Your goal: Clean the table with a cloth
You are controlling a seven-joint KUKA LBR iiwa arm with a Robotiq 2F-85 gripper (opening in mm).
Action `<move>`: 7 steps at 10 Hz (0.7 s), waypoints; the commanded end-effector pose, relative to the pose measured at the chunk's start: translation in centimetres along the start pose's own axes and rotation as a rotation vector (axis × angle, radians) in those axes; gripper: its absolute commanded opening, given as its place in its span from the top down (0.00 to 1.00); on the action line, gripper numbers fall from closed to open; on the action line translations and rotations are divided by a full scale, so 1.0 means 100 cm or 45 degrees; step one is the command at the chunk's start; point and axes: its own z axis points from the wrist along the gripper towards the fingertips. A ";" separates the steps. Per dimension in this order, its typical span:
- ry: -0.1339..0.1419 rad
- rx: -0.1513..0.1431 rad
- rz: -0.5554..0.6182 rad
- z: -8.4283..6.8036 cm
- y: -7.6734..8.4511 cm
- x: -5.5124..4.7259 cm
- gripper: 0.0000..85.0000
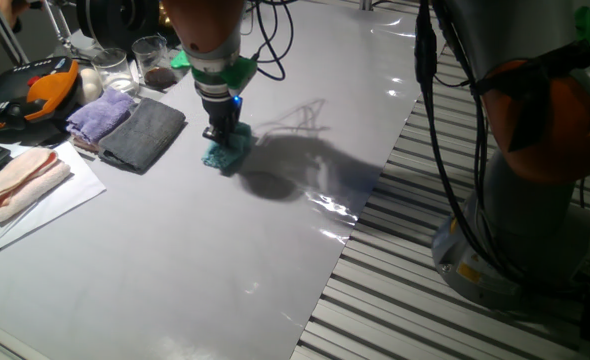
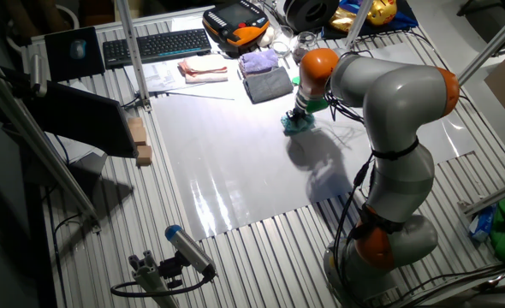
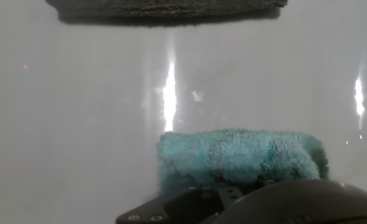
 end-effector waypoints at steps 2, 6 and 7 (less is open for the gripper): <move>0.003 -0.008 0.005 0.005 0.001 0.009 1.00; 0.030 -0.034 0.062 0.000 0.014 0.029 1.00; 0.030 -0.034 0.070 0.001 0.019 0.031 1.00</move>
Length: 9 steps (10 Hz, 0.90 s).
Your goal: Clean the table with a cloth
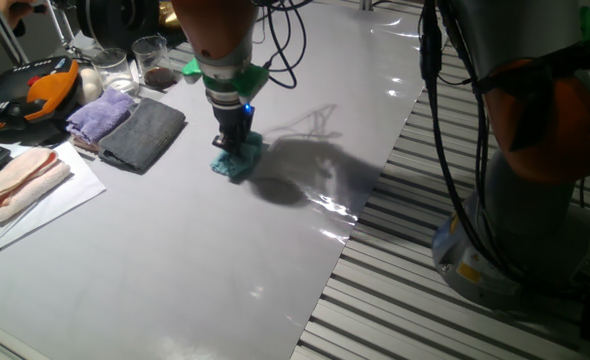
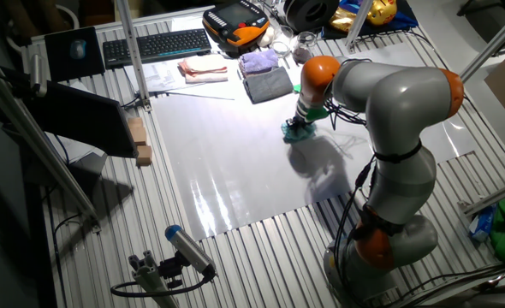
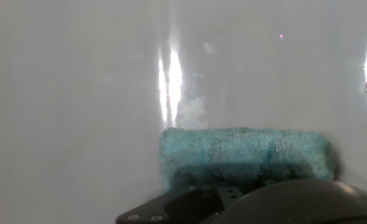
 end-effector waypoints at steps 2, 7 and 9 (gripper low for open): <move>0.002 -0.002 0.008 -0.002 0.004 -0.002 1.00; 0.020 0.007 0.041 -0.003 0.024 -0.013 1.00; 0.010 0.004 0.055 0.003 0.029 -0.019 1.00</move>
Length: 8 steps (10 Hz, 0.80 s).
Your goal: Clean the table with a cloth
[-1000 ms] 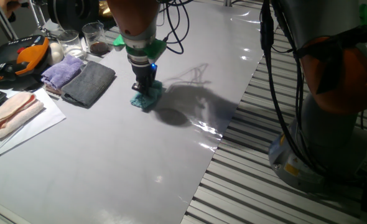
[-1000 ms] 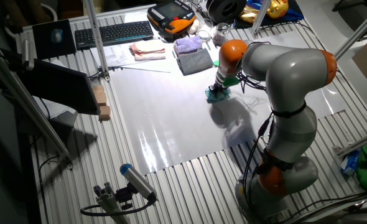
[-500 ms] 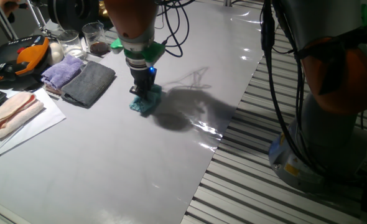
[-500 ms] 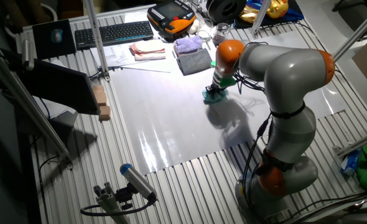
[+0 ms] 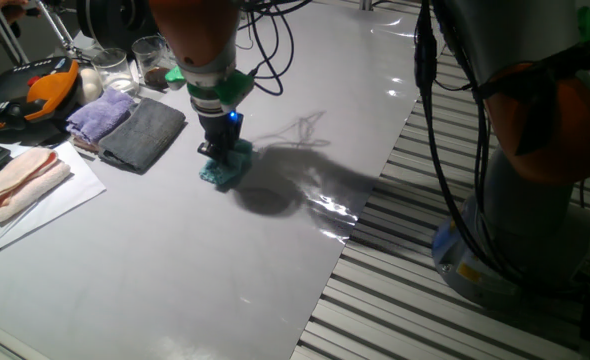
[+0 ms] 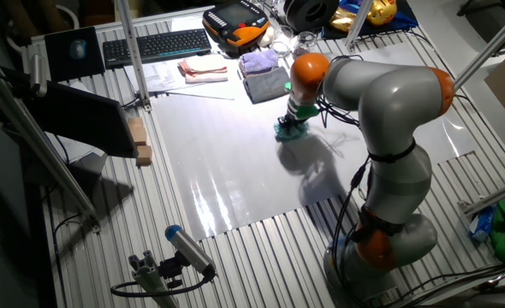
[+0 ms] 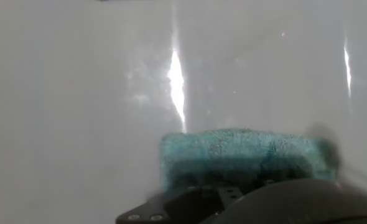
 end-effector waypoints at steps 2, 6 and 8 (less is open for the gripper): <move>-0.005 0.001 0.008 -0.001 0.002 -0.010 1.00; -0.052 -0.004 -0.001 0.000 -0.002 -0.024 1.00; -0.069 -0.011 -0.007 0.005 -0.005 -0.031 1.00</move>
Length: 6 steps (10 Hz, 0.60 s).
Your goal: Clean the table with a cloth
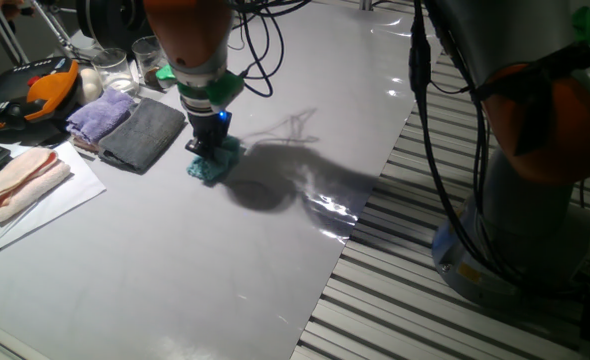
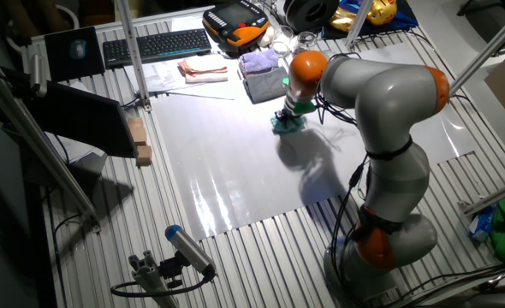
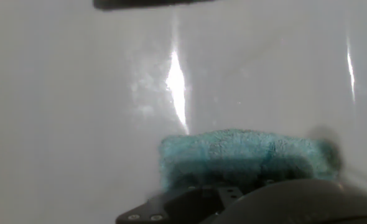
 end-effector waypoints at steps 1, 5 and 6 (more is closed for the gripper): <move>-0.002 -0.002 -0.004 0.000 -0.004 -0.003 1.00; -0.004 0.014 -0.061 -0.001 -0.028 -0.017 1.00; -0.006 0.008 -0.074 0.001 -0.034 -0.019 1.00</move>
